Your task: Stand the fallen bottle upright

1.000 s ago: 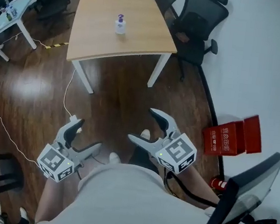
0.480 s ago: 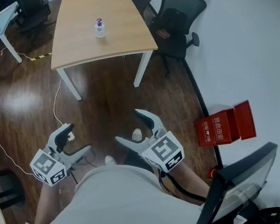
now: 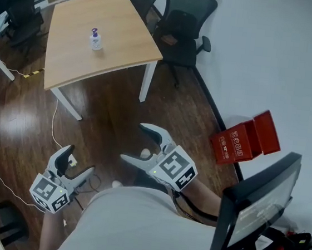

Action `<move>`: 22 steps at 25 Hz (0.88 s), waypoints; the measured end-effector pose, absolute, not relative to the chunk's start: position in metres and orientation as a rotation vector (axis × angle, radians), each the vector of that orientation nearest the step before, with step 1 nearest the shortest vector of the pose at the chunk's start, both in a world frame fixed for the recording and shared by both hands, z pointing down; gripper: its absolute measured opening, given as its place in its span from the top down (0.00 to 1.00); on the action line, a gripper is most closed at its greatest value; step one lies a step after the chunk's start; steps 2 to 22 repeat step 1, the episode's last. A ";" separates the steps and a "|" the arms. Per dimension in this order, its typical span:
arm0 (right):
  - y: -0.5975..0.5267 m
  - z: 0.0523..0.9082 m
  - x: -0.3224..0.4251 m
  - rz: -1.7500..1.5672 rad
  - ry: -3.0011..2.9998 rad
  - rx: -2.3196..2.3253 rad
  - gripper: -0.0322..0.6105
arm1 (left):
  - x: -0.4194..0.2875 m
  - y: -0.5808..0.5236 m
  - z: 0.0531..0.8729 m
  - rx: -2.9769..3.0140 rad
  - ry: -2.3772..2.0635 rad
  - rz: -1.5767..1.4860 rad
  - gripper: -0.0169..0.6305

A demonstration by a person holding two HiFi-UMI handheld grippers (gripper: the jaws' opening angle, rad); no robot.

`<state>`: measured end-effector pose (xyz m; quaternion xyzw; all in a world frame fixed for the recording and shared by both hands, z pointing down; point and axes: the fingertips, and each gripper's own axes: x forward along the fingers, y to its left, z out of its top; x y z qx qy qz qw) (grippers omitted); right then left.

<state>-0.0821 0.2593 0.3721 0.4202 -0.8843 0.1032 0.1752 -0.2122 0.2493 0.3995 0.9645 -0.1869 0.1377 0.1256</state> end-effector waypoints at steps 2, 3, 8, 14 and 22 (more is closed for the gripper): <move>0.256 0.373 -0.079 0.294 -2.506 1.189 0.32 | -0.209 0.246 0.399 2.811 -0.547 0.403 0.37; 0.256 0.373 -0.079 0.294 -2.506 1.189 0.32 | -0.209 0.246 0.399 2.811 -0.547 0.403 0.37; 0.256 0.373 -0.079 0.294 -2.506 1.189 0.32 | -0.209 0.246 0.399 2.811 -0.547 0.403 0.37; 0.256 0.373 -0.079 0.294 -2.506 1.189 0.32 | -0.209 0.246 0.399 2.811 -0.547 0.403 0.37; 0.256 0.373 -0.079 0.294 -2.506 1.189 0.32 | -0.209 0.246 0.399 2.811 -0.547 0.403 0.37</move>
